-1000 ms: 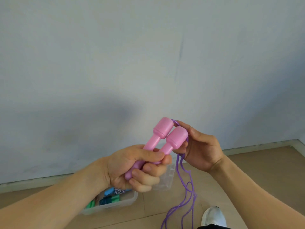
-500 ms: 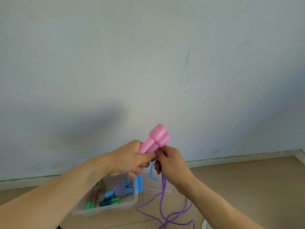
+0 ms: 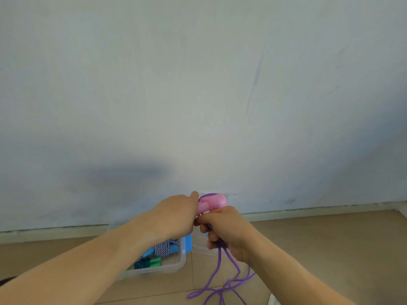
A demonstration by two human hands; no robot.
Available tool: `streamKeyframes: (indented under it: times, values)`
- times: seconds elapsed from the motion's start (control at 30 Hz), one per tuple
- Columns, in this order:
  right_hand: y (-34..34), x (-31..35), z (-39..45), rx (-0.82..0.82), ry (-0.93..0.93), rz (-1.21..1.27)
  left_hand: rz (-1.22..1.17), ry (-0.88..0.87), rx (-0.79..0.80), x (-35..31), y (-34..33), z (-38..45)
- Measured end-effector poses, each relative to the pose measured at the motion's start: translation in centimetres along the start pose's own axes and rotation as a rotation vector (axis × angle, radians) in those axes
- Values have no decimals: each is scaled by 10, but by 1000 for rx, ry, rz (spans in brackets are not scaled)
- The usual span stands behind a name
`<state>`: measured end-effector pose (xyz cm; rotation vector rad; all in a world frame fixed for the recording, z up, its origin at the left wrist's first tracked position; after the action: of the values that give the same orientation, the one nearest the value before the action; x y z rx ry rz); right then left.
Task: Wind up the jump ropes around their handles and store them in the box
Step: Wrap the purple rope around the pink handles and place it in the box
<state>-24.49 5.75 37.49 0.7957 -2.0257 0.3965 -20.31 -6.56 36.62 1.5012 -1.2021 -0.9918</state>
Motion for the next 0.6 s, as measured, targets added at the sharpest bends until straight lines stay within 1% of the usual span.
streamKeyframes:
  times: [0.07, 0.13, 0.17, 0.23, 0.3, 0.33, 0.4, 0.43, 0.5, 0.6]
  values:
    - [3, 3, -3, 16, 9, -31, 78, 30, 49, 0, -2, 0]
    - [8, 7, -6, 47, 33, -133, 137, 27, 123, -2, -6, 0]
    - [11, 9, -6, 49, 59, -230, 159, 14, 165, -4, -7, -2]
    - [20, 15, -5, 42, 176, -529, 177, -55, 249, -12, -9, -8]
    - [30, 20, -5, 82, 310, -802, 115, -165, 325, -25, -13, -15]
    - [36, 22, -5, 119, 332, -853, 67, -216, 355, -31, -14, -20]
    - [47, 24, -5, 214, 296, -818, -33, -293, 381, -42, -15, -28]
    - [53, 24, -5, 257, 268, -753, -75, -321, 361, -45, -14, -30]
    - [64, 24, -1, 288, 245, -610, -131, -357, 266, -45, -10, -27]
    - [73, 25, 2, 281, 264, -461, -228, -379, 146, -43, 4, -24]
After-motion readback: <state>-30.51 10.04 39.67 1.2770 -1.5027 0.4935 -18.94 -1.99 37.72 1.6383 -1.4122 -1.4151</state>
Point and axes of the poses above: each hand's wrist, its own z-axis towards the middle knuckle, its own y-axis out of the back of the hand, x = y × z, the point moved 3 cm from there along z, towards the middle knuckle, and after that the axes turned 9 degrees about z, right-handed, at the moved point
